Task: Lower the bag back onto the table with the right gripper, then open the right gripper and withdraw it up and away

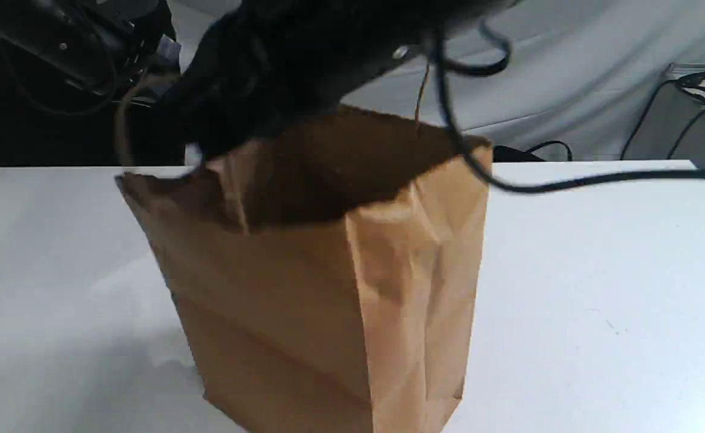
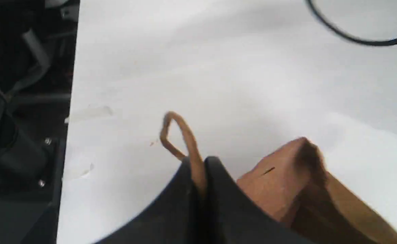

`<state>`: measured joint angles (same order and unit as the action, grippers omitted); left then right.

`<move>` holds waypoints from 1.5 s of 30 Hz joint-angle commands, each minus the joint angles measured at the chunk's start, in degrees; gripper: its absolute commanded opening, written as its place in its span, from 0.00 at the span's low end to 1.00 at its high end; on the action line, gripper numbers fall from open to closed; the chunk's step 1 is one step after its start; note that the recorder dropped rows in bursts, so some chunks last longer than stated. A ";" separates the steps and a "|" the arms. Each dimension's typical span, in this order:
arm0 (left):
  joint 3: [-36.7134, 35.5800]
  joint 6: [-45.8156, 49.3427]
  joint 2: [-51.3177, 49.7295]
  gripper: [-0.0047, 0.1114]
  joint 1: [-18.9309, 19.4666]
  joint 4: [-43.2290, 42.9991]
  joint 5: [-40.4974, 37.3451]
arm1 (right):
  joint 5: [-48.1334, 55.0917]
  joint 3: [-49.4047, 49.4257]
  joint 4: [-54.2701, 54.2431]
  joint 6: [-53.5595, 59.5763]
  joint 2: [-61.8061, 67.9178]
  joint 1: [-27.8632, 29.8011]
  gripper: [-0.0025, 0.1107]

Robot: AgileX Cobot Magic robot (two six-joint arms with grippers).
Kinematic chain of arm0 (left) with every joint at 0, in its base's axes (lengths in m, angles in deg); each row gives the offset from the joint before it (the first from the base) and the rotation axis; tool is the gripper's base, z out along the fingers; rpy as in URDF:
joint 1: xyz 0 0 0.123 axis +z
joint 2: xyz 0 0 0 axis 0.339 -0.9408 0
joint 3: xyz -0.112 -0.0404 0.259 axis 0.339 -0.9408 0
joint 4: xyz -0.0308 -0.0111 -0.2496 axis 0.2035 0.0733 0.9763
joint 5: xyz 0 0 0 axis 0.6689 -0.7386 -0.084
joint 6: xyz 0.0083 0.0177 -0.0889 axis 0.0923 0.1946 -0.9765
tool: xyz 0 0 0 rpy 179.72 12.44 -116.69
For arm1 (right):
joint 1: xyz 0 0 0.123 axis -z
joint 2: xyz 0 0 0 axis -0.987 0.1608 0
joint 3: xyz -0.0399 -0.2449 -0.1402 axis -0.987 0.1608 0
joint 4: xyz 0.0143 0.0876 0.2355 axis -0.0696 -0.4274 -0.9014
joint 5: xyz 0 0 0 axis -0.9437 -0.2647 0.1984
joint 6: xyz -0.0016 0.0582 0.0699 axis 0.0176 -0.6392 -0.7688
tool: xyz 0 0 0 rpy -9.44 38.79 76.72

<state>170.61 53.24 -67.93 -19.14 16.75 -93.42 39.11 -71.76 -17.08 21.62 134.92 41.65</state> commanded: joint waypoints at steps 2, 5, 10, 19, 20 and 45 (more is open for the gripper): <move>-0.13 0.43 -0.06 0.04 0.07 0.95 0.43 | 2.07 -0.24 1.78 0.63 2.38 -2.70 0.02; -0.13 0.43 -0.06 0.04 0.07 0.95 0.43 | 2.21 -0.24 1.78 -1.42 2.57 -2.73 0.03; -0.13 0.43 -0.06 0.04 0.07 0.95 0.43 | 2.21 -0.24 1.89 -3.96 2.16 -2.73 0.26; -0.13 1.73 0.32 0.04 0.07 0.95 0.43 | 1.04 -0.24 11.03 -6.52 -0.56 -2.73 0.57; -0.13 1.72 0.44 0.04 0.07 0.95 0.43 | 0.41 -0.24 13.69 -8.02 -1.56 -2.73 0.57; -18.69 4.96 26.27 0.04 0.07 -0.33 8.88 | -9.32 19.00 49.05 -42.30 -33.61 -2.73 0.02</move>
<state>155.42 57.36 -45.94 -19.14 15.54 -88.33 34.21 -56.45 25.84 -14.44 104.15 39.09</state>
